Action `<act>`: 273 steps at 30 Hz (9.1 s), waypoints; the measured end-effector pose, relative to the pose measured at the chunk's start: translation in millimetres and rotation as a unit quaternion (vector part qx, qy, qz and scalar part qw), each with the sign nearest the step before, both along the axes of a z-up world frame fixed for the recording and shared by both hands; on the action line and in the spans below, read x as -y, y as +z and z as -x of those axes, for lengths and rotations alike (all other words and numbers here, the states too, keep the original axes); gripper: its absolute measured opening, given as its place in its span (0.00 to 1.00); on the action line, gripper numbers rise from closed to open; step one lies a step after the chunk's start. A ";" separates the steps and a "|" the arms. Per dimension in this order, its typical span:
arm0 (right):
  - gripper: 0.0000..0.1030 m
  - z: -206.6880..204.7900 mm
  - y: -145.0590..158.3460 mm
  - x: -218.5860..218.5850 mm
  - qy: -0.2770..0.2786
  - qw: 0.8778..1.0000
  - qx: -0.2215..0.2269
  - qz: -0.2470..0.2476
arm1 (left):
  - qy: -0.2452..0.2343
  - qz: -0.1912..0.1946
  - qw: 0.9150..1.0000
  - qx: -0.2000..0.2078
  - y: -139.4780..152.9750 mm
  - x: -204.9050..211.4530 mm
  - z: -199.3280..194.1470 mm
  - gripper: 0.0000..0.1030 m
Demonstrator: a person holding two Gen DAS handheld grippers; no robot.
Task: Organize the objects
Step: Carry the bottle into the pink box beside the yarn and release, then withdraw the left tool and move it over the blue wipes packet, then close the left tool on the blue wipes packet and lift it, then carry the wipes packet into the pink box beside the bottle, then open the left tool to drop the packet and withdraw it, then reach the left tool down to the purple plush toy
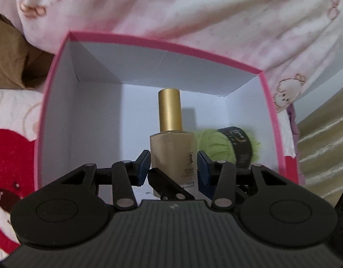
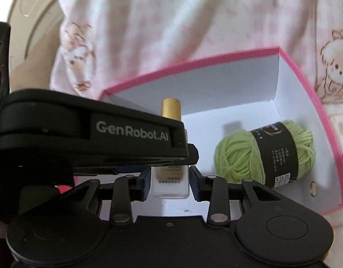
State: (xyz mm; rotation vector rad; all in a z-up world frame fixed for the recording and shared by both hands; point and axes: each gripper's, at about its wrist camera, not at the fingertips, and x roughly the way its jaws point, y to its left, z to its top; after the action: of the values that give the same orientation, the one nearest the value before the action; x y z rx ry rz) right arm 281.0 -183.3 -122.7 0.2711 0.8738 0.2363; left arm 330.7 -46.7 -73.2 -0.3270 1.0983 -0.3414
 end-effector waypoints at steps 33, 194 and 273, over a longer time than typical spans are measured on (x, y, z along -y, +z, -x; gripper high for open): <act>0.40 44.1 26.3 -3.1 0.065 0.995 -0.022 0.078 | -0.015 -0.011 1.000 -0.025 30.4 -6.1 11.5 0.40; 0.37 29.1 30.2 6.2 0.117 0.992 0.000 -0.048 | -0.020 -0.136 0.986 0.097 67.8 -53.8 63.8 0.29; 0.85 259.3 107.0 50.8 0.143 0.984 0.052 0.087 | -0.169 -0.121 0.969 0.135 113.6 -18.2 250.9 0.92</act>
State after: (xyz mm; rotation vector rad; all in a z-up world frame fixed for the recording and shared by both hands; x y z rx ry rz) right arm 21.7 -234.1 -15.7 -0.0307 0.8221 0.4357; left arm 79.9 -28.5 40.4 0.1252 0.9115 -0.5316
